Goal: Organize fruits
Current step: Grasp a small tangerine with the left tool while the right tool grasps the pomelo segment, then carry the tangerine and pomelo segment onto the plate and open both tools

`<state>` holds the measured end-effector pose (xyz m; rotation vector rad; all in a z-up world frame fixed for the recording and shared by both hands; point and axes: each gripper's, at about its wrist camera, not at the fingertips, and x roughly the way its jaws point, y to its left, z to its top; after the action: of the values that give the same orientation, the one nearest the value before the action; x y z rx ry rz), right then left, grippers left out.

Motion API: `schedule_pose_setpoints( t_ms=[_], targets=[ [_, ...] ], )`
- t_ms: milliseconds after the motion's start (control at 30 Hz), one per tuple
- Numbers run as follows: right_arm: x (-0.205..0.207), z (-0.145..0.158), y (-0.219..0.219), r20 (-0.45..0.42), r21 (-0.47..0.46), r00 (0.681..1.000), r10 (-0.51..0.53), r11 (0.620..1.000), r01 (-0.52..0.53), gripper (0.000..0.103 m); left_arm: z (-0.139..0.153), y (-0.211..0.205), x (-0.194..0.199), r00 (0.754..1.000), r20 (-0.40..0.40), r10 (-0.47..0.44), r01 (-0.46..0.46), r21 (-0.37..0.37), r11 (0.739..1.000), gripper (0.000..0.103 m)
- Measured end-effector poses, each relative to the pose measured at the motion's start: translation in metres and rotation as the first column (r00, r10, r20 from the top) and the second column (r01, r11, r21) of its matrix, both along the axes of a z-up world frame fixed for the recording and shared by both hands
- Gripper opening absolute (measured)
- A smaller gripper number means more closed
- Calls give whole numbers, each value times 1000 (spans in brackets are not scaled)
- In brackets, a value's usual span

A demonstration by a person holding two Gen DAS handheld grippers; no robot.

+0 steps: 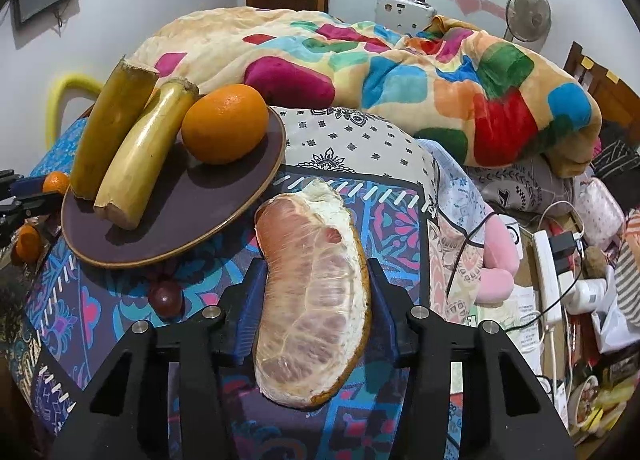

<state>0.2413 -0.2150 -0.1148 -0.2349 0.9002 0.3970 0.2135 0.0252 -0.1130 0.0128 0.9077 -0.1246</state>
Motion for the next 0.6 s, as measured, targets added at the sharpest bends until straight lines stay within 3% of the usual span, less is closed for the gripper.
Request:
schedule_pose_setpoints(
  t_ms=[300, 600],
  targets=[
    [-8, 20, -9, 30, 12, 999, -25, 1000, 25, 45, 28, 1, -10, 998, 57, 4, -4, -14, 1000, 35],
    [-21, 58, -8, 115, 53, 993, -27, 998, 21, 45, 46, -4, -4, 996, 87, -5, 6, -12, 1000, 35]
  ],
)
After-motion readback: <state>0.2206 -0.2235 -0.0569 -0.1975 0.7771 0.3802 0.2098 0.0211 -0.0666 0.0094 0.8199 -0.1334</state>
